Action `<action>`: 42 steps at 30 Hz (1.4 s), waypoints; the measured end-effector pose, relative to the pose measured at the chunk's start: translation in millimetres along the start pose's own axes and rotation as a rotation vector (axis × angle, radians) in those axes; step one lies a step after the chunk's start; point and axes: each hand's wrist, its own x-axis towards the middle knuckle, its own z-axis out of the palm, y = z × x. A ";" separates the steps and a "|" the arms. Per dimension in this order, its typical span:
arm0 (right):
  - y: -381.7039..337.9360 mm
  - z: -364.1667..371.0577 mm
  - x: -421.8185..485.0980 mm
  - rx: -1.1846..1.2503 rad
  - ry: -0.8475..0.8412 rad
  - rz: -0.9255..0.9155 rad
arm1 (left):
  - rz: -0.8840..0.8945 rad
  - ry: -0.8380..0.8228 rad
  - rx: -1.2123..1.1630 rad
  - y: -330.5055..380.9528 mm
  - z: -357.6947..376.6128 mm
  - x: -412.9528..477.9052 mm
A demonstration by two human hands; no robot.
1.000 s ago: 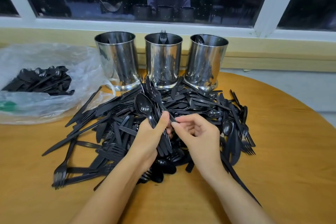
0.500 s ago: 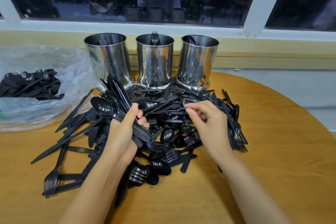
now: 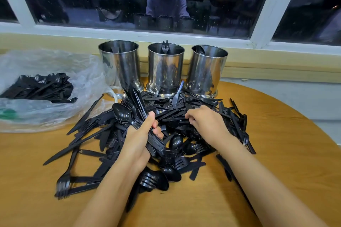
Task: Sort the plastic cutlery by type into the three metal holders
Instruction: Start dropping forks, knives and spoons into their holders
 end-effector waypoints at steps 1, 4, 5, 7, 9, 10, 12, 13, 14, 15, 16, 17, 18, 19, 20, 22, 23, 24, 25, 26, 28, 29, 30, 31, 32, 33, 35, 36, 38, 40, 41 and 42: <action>0.0 -0.3 1.2 -0.002 -0.012 -0.011 | 0.001 -0.005 -0.011 0.4 0.5 -0.7; 0.8 0.3 2.6 -0.027 -0.064 -0.041 | -0.013 -0.019 -0.005 1.2 1.6 -2.6; 1.2 1.2 2.4 -0.034 -0.069 -0.043 | -0.016 -0.022 0.006 1.1 1.7 -2.9; 2.0 2.8 2.5 -0.044 -0.037 -0.048 | -0.013 -0.028 0.019 0.9 2.0 -2.8; 2.2 3.9 3.0 -0.071 -0.011 -0.072 | -0.009 -0.036 0.025 0.5 1.0 -2.0; 2.4 4.6 3.2 -0.089 0.000 -0.090 | -0.014 -0.037 0.030 0.4 0.2 -1.6; 3.0 3.4 3.3 -0.102 0.091 -0.136 | -0.031 -0.036 0.046 0.5 -1.6 -1.3; 3.3 1.3 3.6 -0.079 0.182 -0.166 | -0.037 -0.034 0.050 0.3 -2.5 -0.8; 3.0 -2.6 3.9 -0.026 0.280 -0.185 | -0.038 -0.033 0.049 0.0 -3.1 -0.2; 2.5 -8.4 4.5 0.052 0.375 -0.187 | -0.037 -0.032 0.045 -0.2 -3.3 0.3; 0.9 -16.2 4.9 0.151 0.463 -0.174 | -0.037 -0.032 0.041 0.0 -2.9 0.7; -1.3 -24.7 4.9 0.267 0.537 -0.146 | -0.038 -0.033 0.037 0.1 -2.5 0.9; -4.7 -33.7 3.5 0.385 0.600 -0.114 | -0.039 -0.035 0.031 -0.1 -2.1 1.3; -8.8 -42.1 1.5 0.498 0.659 -0.075 | -0.039 -0.035 0.021 -0.1 -1.8 1.2; -13.3 -49.2 -1.8 0.613 0.705 -0.032 | -0.038 -0.032 0.010 0.0 -1.4 0.6; -25.2 -59.3 -12.2 0.914 0.735 0.046 | -0.044 -0.022 0.006 -0.9 -0.7 -0.2; -32.4 -61.2 -18.2 1.095 0.712 0.088 | -0.046 -0.014 0.021 -1.1 0.0 -0.9; -40.0 -60.5 -24.2 1.268 0.661 0.141 | -0.043 -0.007 0.040 -1.3 0.8 -1.7; -47.8 -56.7 -30.0 1.419 0.586 0.199 | -0.035 0.001 0.057 -2.0 1.3 -1.7; -56.0 -50.2 -35.4 1.540 0.505 0.251 | -0.024 0.011 0.071 -2.8 1.3 -1.3; -71.2 -33.9 -44.5 1.672 0.386 0.329 | -0.011 0.033 0.100 -3.7 1.0 -0.6; -77.0 -25.2 -47.5 1.680 0.352 0.349 | -0.010 0.040 0.108 -4.1 0.6 -0.5; -81.8 -18.1 -50.1 1.658 0.320 0.352 | -0.011 0.044 0.109 -4.9 -0.1 0.9; -85.4 -12.0 -52.2 1.611 0.286 0.342 | -0.013 0.052 0.110 -4.5 -0.3 1.3; -87.7 -7.0 -53.5 1.552 0.252 0.320 | -0.010 0.064 0.117 -4.4 -1.5 2.9; -89.4 -2.8 -54.4 1.490 0.225 0.290 | -0.004 0.085 0.130 -3.9 -2.8 4.2; -92.1 4.6 -54.7 1.363 0.201 0.232 | -0.003 0.134 0.161 -2.0 -2.4 4.7; -93.0 7.8 -54.4 1.301 0.202 0.206 | 0.000 0.143 0.162 -0.7 -2.2 4.2; -93.0 12.7 -53.2 1.212 0.203 0.149 | 0.007 0.134 0.137 0.8 -1.1 2.4; -90.9 14.2 -52.2 1.171 0.173 0.064 | 0.027 0.160 0.084 -0.5 -3.9 5.5; -88.6 13.2 -52.0 1.156 0.148 0.018 | 0.040 0.168 0.065 -2.0 -5.4 6.5; -85.2 10.1 -51.8 1.137 0.126 -0.017 | 0.050 0.155 0.053 -3.5 -7.0 7.9</action>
